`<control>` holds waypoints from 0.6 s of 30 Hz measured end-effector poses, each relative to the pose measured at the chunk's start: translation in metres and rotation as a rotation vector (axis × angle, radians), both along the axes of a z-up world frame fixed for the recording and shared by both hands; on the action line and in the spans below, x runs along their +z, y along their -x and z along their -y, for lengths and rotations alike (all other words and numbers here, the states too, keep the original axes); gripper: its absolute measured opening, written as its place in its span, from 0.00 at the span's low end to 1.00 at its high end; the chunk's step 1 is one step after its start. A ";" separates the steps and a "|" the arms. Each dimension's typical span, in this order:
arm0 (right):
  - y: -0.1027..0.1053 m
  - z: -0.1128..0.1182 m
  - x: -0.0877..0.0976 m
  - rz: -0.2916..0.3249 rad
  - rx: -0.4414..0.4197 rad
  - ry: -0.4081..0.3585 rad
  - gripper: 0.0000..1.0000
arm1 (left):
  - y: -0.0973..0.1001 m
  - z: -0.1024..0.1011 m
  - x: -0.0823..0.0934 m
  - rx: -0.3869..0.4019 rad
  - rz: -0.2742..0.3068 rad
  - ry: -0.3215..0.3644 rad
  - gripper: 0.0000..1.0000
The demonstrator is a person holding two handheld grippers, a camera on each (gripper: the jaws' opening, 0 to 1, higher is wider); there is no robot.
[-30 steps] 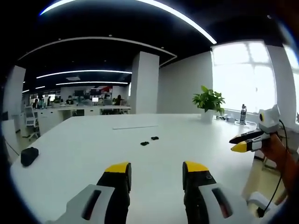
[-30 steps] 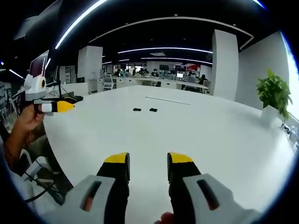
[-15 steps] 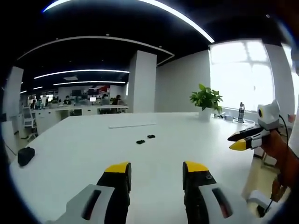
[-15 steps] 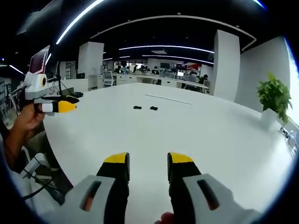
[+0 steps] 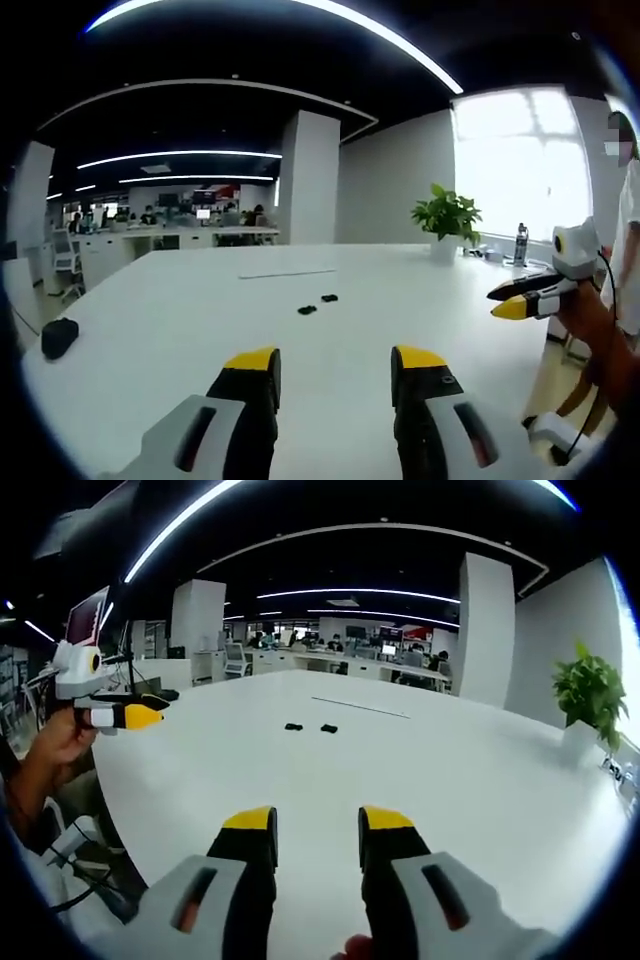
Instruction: Snap the two parts of the plastic buckle together until the buckle closes and remains connected.
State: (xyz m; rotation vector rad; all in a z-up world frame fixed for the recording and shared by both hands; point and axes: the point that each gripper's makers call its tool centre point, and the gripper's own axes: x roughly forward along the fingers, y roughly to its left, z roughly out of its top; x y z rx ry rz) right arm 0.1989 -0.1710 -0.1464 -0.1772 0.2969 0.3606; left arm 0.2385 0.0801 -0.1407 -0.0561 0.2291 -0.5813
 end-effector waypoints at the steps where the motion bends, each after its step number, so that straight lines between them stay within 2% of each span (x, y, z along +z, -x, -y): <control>1: 0.000 0.000 -0.001 -0.001 0.001 0.000 0.32 | 0.000 0.000 -0.002 0.002 -0.004 -0.004 0.44; 7: -0.003 0.001 -0.006 -0.011 0.008 -0.005 0.32 | -0.003 -0.005 -0.006 0.001 -0.023 0.001 0.45; 14: -0.007 -0.003 -0.001 -0.005 0.011 0.003 0.32 | -0.006 -0.011 0.000 0.001 0.002 -0.009 0.45; 18: -0.008 -0.007 0.001 -0.005 0.018 0.006 0.32 | -0.010 -0.012 0.000 -0.001 -0.004 -0.017 0.45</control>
